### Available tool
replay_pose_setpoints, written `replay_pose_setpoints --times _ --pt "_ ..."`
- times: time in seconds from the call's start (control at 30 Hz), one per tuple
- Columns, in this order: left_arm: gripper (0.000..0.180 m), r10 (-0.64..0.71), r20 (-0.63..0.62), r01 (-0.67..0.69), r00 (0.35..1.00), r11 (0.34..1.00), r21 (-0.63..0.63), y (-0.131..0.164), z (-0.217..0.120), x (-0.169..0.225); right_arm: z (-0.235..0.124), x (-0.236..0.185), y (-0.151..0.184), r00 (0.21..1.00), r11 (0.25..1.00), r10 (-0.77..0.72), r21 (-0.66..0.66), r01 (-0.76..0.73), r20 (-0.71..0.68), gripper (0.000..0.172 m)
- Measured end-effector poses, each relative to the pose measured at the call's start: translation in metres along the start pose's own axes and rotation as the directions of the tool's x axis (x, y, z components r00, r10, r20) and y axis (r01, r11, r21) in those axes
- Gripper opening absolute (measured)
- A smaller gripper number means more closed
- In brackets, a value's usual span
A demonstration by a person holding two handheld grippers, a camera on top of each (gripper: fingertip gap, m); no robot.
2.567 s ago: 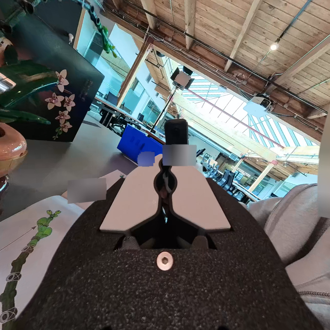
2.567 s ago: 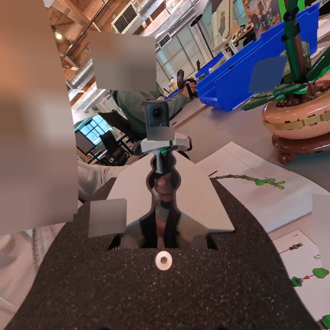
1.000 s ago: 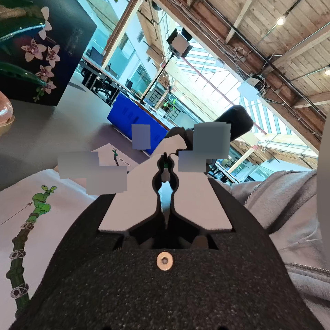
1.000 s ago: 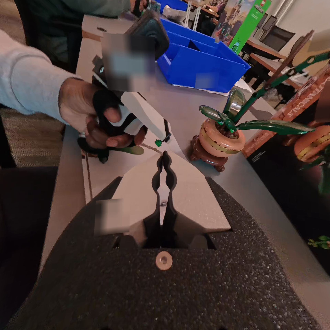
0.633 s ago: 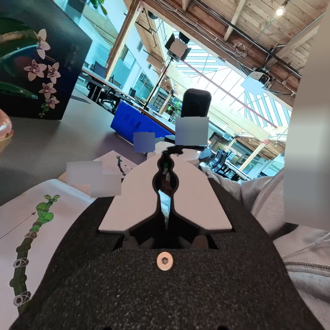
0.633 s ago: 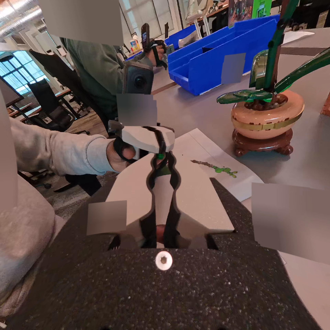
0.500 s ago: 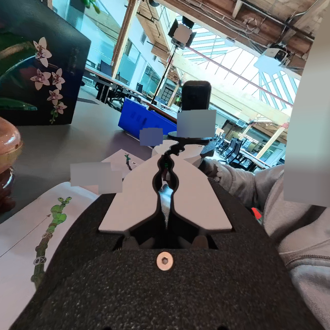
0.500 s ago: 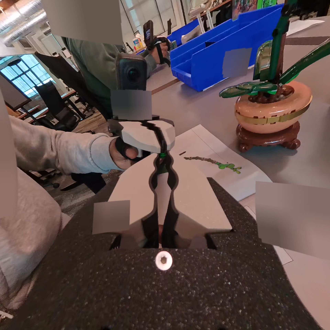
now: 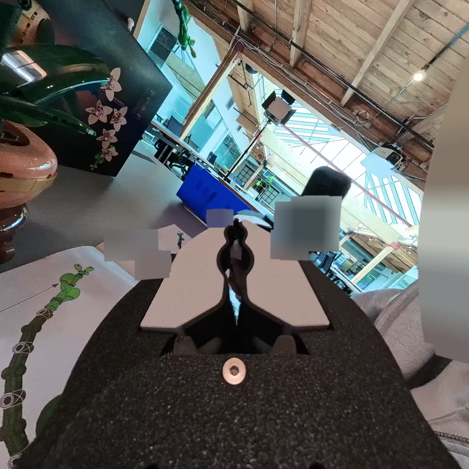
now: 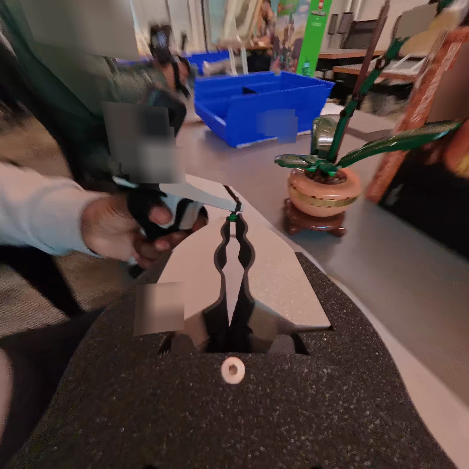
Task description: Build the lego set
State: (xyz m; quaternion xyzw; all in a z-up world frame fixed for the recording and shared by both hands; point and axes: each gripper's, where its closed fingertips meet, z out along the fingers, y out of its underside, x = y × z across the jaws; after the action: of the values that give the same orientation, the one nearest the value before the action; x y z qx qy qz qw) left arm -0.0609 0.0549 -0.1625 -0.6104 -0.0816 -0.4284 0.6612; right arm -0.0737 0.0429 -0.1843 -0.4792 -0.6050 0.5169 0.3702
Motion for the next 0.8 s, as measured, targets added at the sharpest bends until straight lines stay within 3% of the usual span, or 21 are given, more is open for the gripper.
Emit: replay_pose_setpoints --times 0.1,0.17,0.3,0.37,0.6,0.8 --pt "0.001 0.023 -0.019 -0.022 1.000 0.999 0.024 -0.005 0.000 0.006 0.001 -0.006 -0.008 0.967 0.968 0.222 0.095 -0.234 0.123 0.004" --pt "0.002 0.017 -0.015 -0.016 1.000 0.999 0.035 -0.007 -0.001 0.006 0.002 -0.007 -0.009 0.952 0.949 0.273 0.121 -0.290 0.141 0.003" --pt "0.001 -0.009 -0.003 0.009 1.000 0.999 0.045 -0.007 -0.002 0.003 0.003 -0.001 -0.007 0.999 0.997 0.026 0.075 -0.024 -0.026 0.004" --pt "0.001 0.013 0.000 -0.013 1.000 0.999 0.049 -0.009 -0.002 0.005 0.003 -0.001 -0.010 0.998 0.998 -0.027 0.063 0.031 -0.058 0.004" --pt "0.000 0.004 -0.020 -0.002 1.000 0.998 0.057 -0.011 -0.002 0.006 0.003 -0.005 -0.014 0.966 0.957 0.236 0.147 -0.249 0.101 0.003" --pt "0.001 0.007 -0.049 -0.005 0.999 0.998 0.057 -0.011 -0.002 0.011 0.000 -0.012 -0.018 0.840 0.835 0.457 0.185 -0.519 0.294 0.003"
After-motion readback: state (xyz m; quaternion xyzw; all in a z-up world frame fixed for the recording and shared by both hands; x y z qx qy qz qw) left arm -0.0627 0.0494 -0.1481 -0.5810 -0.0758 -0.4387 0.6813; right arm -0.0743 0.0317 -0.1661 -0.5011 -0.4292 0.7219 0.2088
